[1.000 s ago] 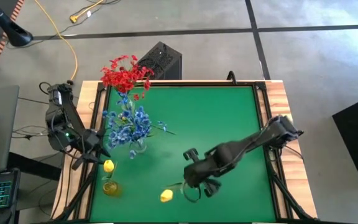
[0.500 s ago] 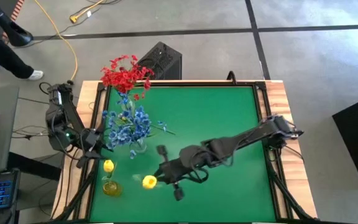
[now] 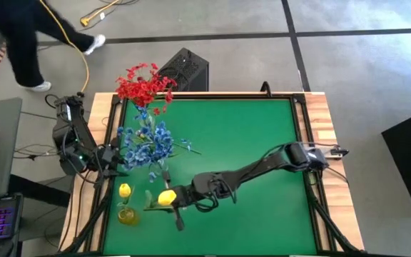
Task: Sort flowers into vase by color
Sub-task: Put the bottom right yellow flower into the yellow vase
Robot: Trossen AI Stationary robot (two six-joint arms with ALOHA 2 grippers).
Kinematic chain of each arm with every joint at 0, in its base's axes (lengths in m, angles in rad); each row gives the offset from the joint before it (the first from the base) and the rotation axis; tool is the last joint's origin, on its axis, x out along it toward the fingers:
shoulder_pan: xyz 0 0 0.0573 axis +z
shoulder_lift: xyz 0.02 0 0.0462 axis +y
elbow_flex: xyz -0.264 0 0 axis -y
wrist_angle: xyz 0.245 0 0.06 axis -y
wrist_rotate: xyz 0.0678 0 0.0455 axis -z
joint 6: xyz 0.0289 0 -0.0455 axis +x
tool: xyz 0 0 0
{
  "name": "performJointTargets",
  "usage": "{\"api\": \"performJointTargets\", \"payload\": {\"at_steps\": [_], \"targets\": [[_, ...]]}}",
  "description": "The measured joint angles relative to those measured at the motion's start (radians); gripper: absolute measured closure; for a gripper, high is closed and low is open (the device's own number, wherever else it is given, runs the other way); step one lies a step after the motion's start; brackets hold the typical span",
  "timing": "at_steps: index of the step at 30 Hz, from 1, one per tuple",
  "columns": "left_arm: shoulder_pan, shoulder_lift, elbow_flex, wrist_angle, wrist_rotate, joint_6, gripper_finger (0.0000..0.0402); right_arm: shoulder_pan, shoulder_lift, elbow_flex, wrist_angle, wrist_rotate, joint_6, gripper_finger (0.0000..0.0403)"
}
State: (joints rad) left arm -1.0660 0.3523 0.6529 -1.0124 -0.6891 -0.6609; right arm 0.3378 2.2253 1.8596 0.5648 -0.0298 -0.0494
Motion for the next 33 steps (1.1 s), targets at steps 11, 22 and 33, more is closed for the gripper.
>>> {"api": "performJointTargets", "payload": {"at_steps": [11,22,33], "targets": [[0.0,0.0,0.0,0.0,0.002,0.001,0.0244,-0.02,0.203,0.266,-0.089,0.012,-0.011,0.0383],[0.0,0.0,0.0,0.0,0.002,0.002,0.0244,-0.027,0.219,0.371,-0.281,0.087,-0.027,0.0383],[0.0,0.0,0.0,0.0,0.002,0.002,0.0244,-0.027,0.219,0.371,-0.311,0.081,-0.029,0.0383]]}}
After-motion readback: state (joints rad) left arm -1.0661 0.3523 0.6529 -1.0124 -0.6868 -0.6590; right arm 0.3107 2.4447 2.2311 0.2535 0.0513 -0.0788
